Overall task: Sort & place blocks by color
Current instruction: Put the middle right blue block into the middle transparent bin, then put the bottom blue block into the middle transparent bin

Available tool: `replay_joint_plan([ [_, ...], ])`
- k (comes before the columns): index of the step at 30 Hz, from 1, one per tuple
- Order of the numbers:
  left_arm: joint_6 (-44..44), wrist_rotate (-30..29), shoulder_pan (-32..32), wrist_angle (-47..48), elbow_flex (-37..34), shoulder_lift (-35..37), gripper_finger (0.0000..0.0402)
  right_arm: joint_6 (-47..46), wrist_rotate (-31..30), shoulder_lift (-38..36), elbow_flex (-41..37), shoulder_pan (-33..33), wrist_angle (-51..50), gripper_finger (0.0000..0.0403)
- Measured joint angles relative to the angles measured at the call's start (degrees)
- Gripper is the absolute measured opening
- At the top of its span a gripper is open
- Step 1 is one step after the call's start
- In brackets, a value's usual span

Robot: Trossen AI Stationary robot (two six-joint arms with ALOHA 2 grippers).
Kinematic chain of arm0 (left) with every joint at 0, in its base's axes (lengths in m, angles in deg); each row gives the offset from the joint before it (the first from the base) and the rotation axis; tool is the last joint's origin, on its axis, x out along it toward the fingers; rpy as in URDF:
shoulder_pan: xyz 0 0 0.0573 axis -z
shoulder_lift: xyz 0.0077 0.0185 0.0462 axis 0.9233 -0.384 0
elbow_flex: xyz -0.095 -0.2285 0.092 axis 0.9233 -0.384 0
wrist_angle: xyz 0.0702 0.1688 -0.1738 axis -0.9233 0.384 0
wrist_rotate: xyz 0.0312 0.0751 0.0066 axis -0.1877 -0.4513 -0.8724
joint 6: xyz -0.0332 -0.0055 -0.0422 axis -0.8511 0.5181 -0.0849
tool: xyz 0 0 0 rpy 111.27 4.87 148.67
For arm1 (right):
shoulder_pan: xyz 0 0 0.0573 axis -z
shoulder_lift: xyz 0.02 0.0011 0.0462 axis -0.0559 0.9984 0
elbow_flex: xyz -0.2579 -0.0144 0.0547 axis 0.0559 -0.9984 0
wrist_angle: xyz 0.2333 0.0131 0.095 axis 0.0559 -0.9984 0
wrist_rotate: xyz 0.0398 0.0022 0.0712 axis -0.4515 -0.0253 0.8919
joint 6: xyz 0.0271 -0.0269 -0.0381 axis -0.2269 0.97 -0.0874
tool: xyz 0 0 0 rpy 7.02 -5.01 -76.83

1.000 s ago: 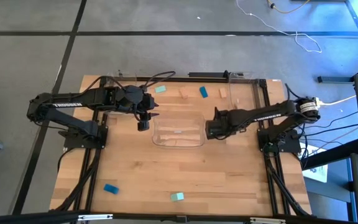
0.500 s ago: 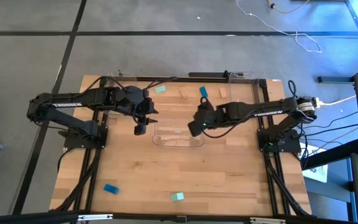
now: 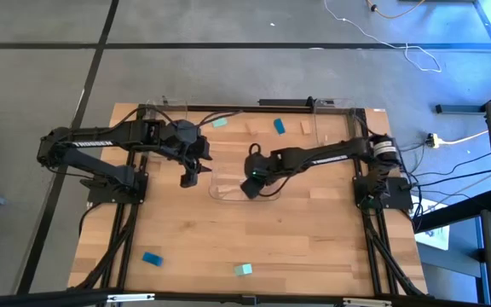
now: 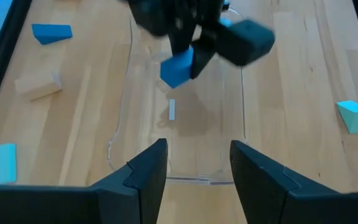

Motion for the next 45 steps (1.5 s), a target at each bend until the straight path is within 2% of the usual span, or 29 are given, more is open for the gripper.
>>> replay_joint_plan([
  [4,-0.02,0.00,0.00,0.07,0.02,0.00,0.0167,2.16,2.31,2.39,0.30,0.62,0.67,0.0132],
  [13,-0.02,-0.06,0.00,0.09,0.00,0.00,0.0167,3.49,2.12,3.05,0.26,0.92,0.60,0.0134],
  [18,-0.01,-0.07,0.00,0.07,0.00,0.00,0.0167,1.76,1.88,3.19,0.69,0.94,-0.12,0.0180],
  [23,-0.01,-0.07,0.00,0.10,0.00,0.00,0.0167,2.02,3.21,3.75,4.25,0.85,-1.47,0.0187],
  [29,0.00,-0.04,0.00,0.81,0.00,0.26,0.0167,6.91,2.66,3.55,10.63,0.85,-1.33,0.0185],
  [34,-1.71,0.03,0.07,5.97,-0.07,2.63,0.0167,17.90,2.70,3.40,14.86,0.07,1.11,0.0185],
  [42,-4.59,0.10,1.20,8.85,-0.07,9.48,0.0167,23.24,2.72,4.43,10.86,0.04,11.07,0.0183],
  [45,-4.67,-0.02,1.85,8.49,-0.03,12.13,0.0167,25.94,5.71,6.19,8.73,-0.04,15.03,0.0183],
])
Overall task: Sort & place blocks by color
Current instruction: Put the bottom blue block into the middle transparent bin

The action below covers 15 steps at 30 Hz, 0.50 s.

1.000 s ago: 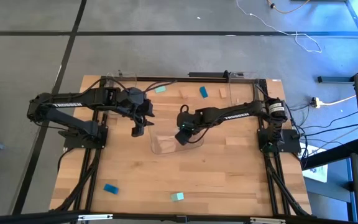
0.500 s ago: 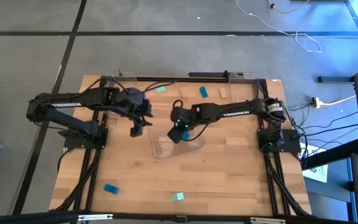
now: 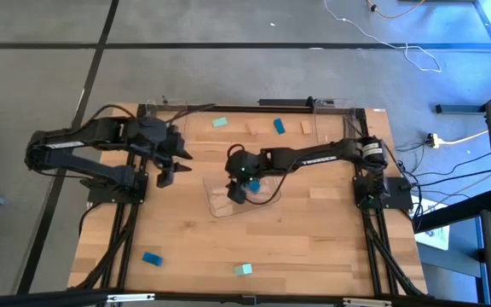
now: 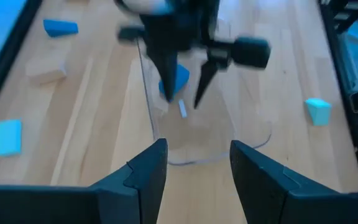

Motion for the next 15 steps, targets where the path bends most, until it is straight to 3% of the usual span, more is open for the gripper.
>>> replay_joint_plan([
  [7,-1.36,-2.01,0.21,0.57,-0.04,3.71,0.0167,3.21,-0.47,5.26,-0.18,0.06,3.67,0.0183],
  [15,-1.52,-2.01,0.21,0.46,-0.04,4.17,0.0167,6.26,-6.50,7.37,-0.12,-0.03,5.76,0.0183],
])
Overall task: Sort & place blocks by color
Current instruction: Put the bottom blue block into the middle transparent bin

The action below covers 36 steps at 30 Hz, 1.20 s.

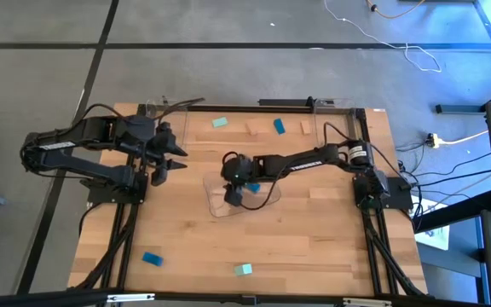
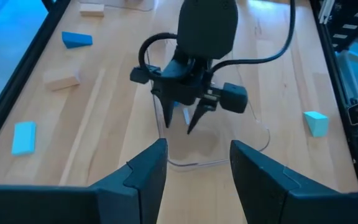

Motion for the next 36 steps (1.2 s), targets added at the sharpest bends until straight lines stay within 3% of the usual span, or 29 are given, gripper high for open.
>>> replay_joint_plan([
  [9,-0.05,0.03,0.02,0.17,0.00,-0.09,0.0167,-0.22,-12.23,0.00,0.02,0.22,-0.38,0.0184],
  [14,-0.05,0.04,0.02,0.34,0.00,-0.09,0.0167,-0.19,-11.57,-0.17,0.02,0.22,-0.41,0.0184],
  [18,-1.69,0.37,0.02,4.22,0.00,-0.09,0.0167,-0.22,-6.61,-3.39,0.00,0.22,-0.82,0.0184],
  [23,-5.86,7.18,1.12,13.77,0.00,-0.09,0.0167,1.18,-5.76,-9.56,0.04,-0.02,-2.92,0.0184],
  [30,-13.05,15.47,8.97,19.00,0.02,-0.74,0.0167,4.35,-5.81,-17.85,0.07,-2.30,-4.67,0.0184],
  [36,-22.40,16.71,20.95,20.85,0.02,-1.72,0.0167,9.88,-6.13,-22.20,0.07,-6.30,-5.20,0.0184],
])
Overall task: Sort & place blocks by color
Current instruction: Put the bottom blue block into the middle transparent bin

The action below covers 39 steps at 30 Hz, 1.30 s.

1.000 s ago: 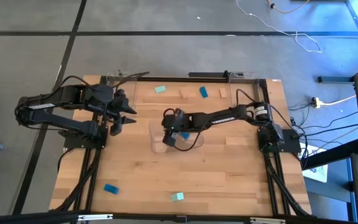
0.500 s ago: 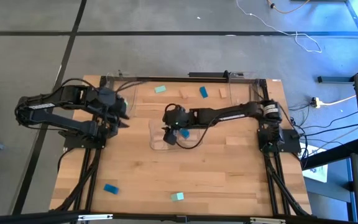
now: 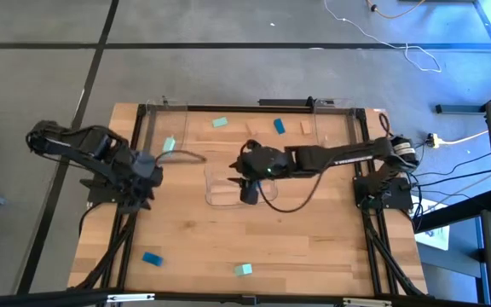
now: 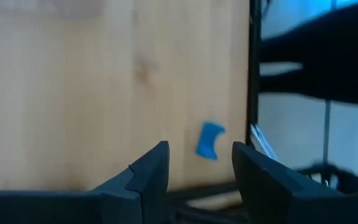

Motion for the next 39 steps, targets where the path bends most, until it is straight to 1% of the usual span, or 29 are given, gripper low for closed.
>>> replay_joint_plan([
  [3,-4.59,-0.93,6.95,-0.22,0.00,-1.33,0.0167,1.97,-0.01,-1.12,0.00,-2.60,-0.19,0.0184],
  [8,-11.62,-5.02,19.60,-1.37,0.00,-5.61,0.0167,1.45,-0.02,-2.69,0.00,-6.85,-0.17,0.0184],
  [12,-16.22,-8.71,28.07,-7.06,0.00,-9.69,0.0167,-4.59,0.51,-3.58,0.00,-10.02,-0.26,0.0184],
  [15,-19.57,-12.52,33.38,-10.69,0.00,-12.40,0.0167,-9.34,3.73,-3.88,0.00,-12.19,-1.08,0.0184],
  [18,-24.13,-16.52,37.54,-12.25,0.00,-14.90,0.0167,-12.44,6.67,-3.88,0.00,-14.21,-2.98,0.0184],
  [20,-27.63,-18.26,39.76,-12.78,0.00,-16.53,0.0167,-15.49,8.03,-3.88,0.00,-15.19,-5.70,0.0184],
  [24,-33.65,-21.28,43.20,-14.84,0.00,-19.95,0.0167,-20.76,7.93,-3.88,0.00,-16.43,-13.82,0.0184],
  [28,-34.07,-23.76,45.84,-16.22,0.00,-23.24,0.0167,-22.93,7.97,-3.88,0.00,-16.69,-18.15,0.0184],
  [32,-34.04,-25.37,47.73,-16.30,0.00,-26.50,0.0167,-23.78,7.95,-3.88,0.00,-16.69,-18.27,0.0184],
  [39,-32.70,-25.68,49.67,-16.69,0.00,-31.51,0.0167,-23.84,7.95,-3.88,0.00,-16.67,-18.20,0.0184],
])
